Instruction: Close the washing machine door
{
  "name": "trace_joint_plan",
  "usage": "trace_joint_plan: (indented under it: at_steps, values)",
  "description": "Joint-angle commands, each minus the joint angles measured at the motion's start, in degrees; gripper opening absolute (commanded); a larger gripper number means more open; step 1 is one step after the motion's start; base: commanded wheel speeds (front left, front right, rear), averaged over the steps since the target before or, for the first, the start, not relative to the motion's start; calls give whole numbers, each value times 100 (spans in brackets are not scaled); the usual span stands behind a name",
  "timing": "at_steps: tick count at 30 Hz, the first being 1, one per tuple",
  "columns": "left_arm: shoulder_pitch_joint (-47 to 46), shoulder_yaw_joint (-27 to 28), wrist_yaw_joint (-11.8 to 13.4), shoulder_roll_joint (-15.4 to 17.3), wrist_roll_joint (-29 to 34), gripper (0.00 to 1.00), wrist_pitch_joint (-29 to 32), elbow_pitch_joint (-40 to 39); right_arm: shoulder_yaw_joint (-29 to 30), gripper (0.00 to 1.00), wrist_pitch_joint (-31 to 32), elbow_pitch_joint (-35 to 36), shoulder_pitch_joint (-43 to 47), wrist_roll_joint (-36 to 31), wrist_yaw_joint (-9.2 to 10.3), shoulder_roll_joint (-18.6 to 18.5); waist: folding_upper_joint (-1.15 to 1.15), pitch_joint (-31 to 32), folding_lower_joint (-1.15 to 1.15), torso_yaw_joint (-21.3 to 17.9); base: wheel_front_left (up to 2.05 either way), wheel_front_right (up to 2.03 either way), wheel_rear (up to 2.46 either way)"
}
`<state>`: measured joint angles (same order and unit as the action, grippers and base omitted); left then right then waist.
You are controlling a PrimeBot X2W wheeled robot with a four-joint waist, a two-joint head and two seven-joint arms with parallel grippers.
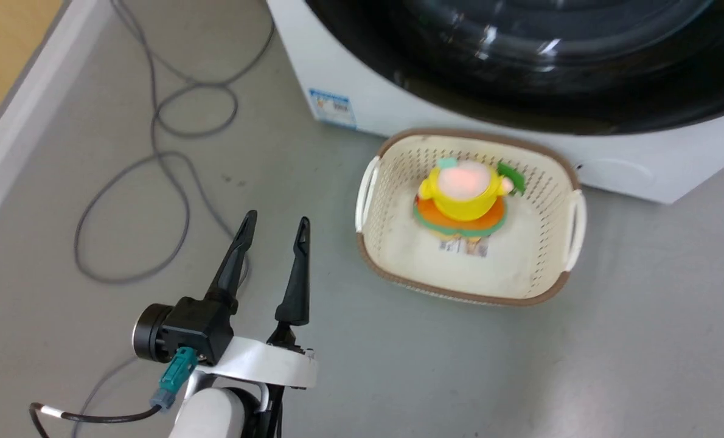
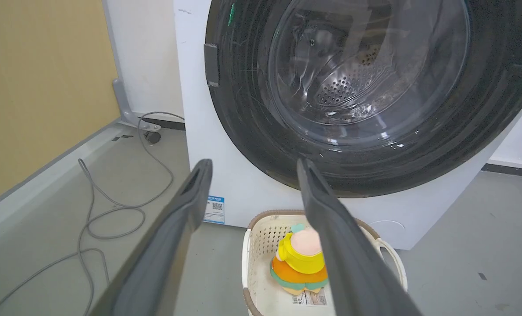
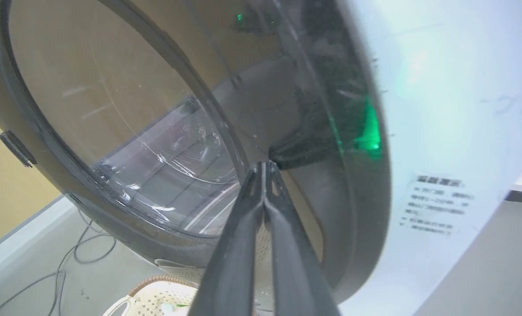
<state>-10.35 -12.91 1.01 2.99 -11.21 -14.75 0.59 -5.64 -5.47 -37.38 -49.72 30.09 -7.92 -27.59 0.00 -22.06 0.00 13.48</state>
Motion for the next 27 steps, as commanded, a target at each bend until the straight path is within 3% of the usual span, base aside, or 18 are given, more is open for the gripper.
trace_joint_plan:
  at_steps: [1, 9, 15, 21, 27]
  values:
    - [58, 44, -14, -7, 22, 100, -25, 41, -73, 0, -145, 52, 233, 92, 43, -22, 0, 256, 0, -154, 0, 0, 0]
    - [336, 228, -102, 20, 50, 100, -25, 331, -502, 0, -665, 696, 1506, 436, 43, 85, 0, 1013, 0, -563, 0, 0, 0]
    - [562, 398, -101, 87, 37, 100, -25, 436, -519, 0, -850, 1301, 2370, 211, 43, 192, 0, 1379, 0, -836, 0, 0, 0]
    - [799, 532, -123, 167, 33, 100, -25, 479, -189, 0, -921, 1982, 3280, -306, 43, 514, 0, 1647, 0, -1074, 0, 0, 0]
    - [985, 562, -129, 169, 33, 100, -25, 535, 469, 0, -938, 2648, 4268, -724, 43, 1131, 0, 1848, 0, -1157, 0, 0, 0]
